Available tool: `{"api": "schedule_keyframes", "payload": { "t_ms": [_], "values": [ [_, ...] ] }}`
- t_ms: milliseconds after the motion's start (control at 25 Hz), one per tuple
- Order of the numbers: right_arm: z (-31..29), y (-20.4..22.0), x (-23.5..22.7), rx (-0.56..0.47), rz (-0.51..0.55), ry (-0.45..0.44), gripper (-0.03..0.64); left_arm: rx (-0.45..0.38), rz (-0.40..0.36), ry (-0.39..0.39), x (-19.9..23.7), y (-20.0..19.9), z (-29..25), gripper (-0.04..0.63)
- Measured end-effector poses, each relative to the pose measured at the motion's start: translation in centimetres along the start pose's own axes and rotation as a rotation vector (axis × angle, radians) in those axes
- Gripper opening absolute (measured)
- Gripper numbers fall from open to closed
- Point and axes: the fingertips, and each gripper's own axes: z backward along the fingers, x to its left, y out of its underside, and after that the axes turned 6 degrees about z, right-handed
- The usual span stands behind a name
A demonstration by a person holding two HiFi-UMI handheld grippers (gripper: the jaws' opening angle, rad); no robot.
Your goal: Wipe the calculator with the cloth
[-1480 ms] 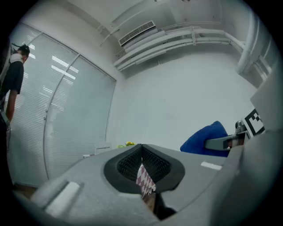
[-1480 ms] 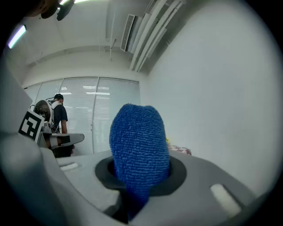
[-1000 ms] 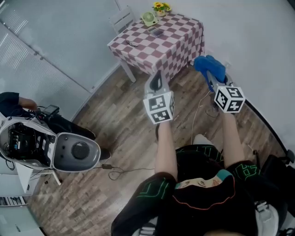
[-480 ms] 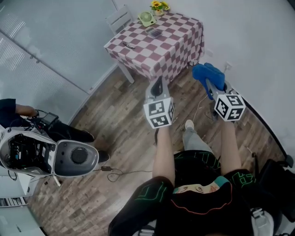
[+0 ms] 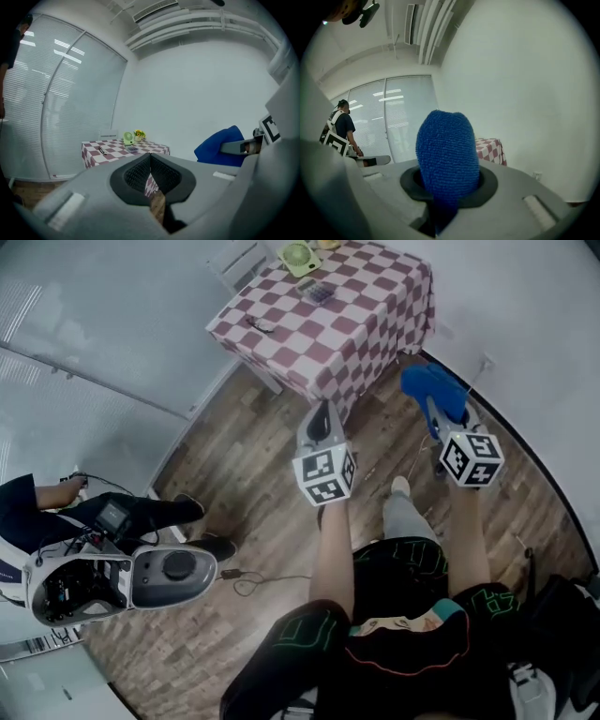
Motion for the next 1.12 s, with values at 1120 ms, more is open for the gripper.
{"api": "schedule_keyframes", "payload": {
  "t_ms": [1120],
  "values": [
    [-30.0, -5.6, -2.9, 0.117, 0.093, -0.340, 0.091, -0.045, 0.080, -0.246, 7.1, -5.9, -22.0, 0.010]
  ]
}}
